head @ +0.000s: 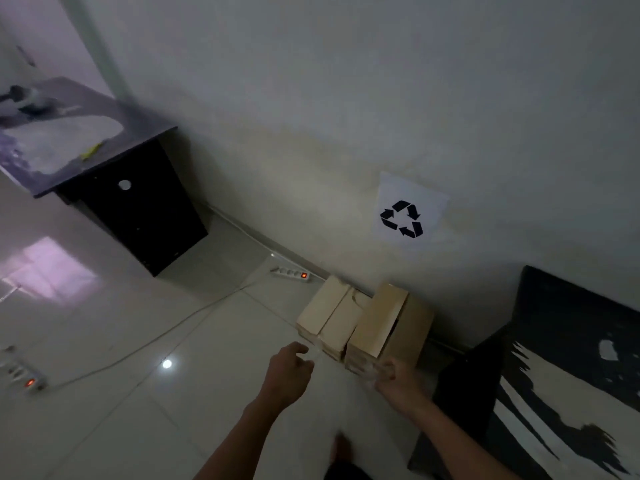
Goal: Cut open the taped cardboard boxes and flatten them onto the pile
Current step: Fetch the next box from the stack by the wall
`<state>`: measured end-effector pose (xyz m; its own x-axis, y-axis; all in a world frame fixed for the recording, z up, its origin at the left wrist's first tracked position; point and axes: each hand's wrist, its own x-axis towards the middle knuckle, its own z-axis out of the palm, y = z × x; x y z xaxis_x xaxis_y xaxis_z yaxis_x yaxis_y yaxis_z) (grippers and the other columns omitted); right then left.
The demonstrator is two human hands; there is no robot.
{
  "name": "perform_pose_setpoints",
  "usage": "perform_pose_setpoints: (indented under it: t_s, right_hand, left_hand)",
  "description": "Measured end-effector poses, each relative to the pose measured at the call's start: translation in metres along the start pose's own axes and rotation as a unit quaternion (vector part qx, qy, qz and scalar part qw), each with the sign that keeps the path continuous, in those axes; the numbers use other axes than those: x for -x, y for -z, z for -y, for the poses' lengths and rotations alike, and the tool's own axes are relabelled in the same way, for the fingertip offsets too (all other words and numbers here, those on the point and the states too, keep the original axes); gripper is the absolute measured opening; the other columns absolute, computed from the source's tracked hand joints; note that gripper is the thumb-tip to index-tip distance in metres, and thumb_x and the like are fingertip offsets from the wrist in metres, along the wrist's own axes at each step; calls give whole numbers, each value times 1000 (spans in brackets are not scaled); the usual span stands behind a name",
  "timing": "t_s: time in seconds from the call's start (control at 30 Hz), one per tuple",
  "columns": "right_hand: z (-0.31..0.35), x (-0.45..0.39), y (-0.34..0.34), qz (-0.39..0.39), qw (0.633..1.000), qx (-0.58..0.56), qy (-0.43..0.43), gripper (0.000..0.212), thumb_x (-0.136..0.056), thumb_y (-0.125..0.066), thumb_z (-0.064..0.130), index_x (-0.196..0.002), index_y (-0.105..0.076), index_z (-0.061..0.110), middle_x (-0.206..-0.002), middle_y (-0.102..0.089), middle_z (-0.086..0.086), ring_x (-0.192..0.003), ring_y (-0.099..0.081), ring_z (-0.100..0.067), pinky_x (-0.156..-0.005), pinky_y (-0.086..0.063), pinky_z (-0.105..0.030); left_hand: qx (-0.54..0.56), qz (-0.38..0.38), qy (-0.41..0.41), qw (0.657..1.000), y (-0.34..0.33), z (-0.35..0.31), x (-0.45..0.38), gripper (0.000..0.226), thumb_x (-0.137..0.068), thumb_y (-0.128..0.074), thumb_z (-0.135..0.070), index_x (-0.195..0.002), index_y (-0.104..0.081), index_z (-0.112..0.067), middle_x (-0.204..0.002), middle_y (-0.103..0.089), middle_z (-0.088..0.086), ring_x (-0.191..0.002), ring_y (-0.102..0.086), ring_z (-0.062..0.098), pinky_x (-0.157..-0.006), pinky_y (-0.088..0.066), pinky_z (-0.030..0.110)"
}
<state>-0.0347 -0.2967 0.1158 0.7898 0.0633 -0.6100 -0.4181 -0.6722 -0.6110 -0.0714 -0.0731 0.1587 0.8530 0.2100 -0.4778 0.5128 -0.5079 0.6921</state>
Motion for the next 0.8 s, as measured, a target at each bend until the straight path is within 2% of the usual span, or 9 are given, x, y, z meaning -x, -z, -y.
perform_pose_setpoints:
  t_s: [0.1,0.23,0.3,0.37,0.4,0.53,0.6,0.67,0.8]
  right_hand:
    - [16,-24,0,-12,999,-6,-35,37,-84,-67,16,-119,-55,21,-117,-58,-2,-102,-54,-18,-84,-48,-27]
    - [32,-68,1,-32,997,-37,-60,52,-84,-67,15,-134,-52,18,-128,-58,-6,-113,-56,-21,-86,-46,-25]
    - [39,-89,1,-35,994,-60,-85,53,-84,-67,15,-135,-52,16,-126,-61,-10,-107,-59,-21,-74,-47,-23]
    - [48,-107,1,-36,991,-77,-102,54,-87,-66,14,-138,-50,13,-124,-61,-11,-99,-59,-19,-60,-41,-17]
    - [51,-116,0,-38,990,-82,-107,55,-87,-66,15,-139,-49,12,-127,-60,-11,-99,-58,-17,-58,-38,-14]
    - [59,-145,-7,-39,985,-93,-139,53,-87,-65,15,-138,-50,10,-137,-53,-9,-115,-54,-21,-77,-39,-19]
    - [58,-157,-16,-38,982,-105,-155,46,-88,-65,14,-132,-53,11,-128,-56,-8,-104,-55,-18,-70,-41,-19]
    - [57,-169,-28,-42,975,-126,-176,41,-88,-67,16,-126,-55,13,-119,-59,-7,-92,-55,-15,-57,-39,-14]
    - [48,-198,-63,-36,960,-164,-225,42,-86,-70,17,-126,-56,14,-101,-62,-6,-83,-59,-14,-59,-42,-14]
  left_hand:
    - [-19,28,-14,999,14,-9,-40,32,-100,-55,-17,-132,-54,-8,-80,-57,-5,-78,-64,14,-61,-45,12]
    - [-34,54,-27,998,25,-24,-96,32,-100,-56,-16,-130,-56,-7,-79,-57,-6,-81,-64,15,-64,-46,15]
    - [-39,69,-24,997,30,-31,-122,32,-99,-57,-16,-130,-57,-7,-81,-58,-6,-86,-65,18,-71,-46,20]
    - [-44,84,-22,995,34,-38,-144,32,-99,-58,-16,-129,-57,-7,-83,-58,-3,-87,-65,18,-72,-46,21]
    - [-47,89,-25,995,36,-40,-156,31,-99,-58,-16,-129,-57,-7,-84,-59,-1,-87,-66,19,-72,-46,21]
    - [-51,114,-8,992,34,-43,-202,30,-99,-58,-17,-128,-58,-8,-82,-59,-3,-83,-64,17,-67,-46,19]
    - [-54,136,8,989,30,-37,-221,30,-99,-59,-18,-127,-57,-8,-79,-58,-5,-80,-65,16,-64,-47,16]
    - [-61,156,29,986,26,-25,-241,30,-98,-60,-17,-127,-58,-9,-79,-59,-4,-86,-67,21,-72,-50,22]
    - [-78,189,88,975,17,12,-284,29,-96,-62,-12,-124,-59,-7,-84,-65,3,-78,-65,20,-70,-52,24]
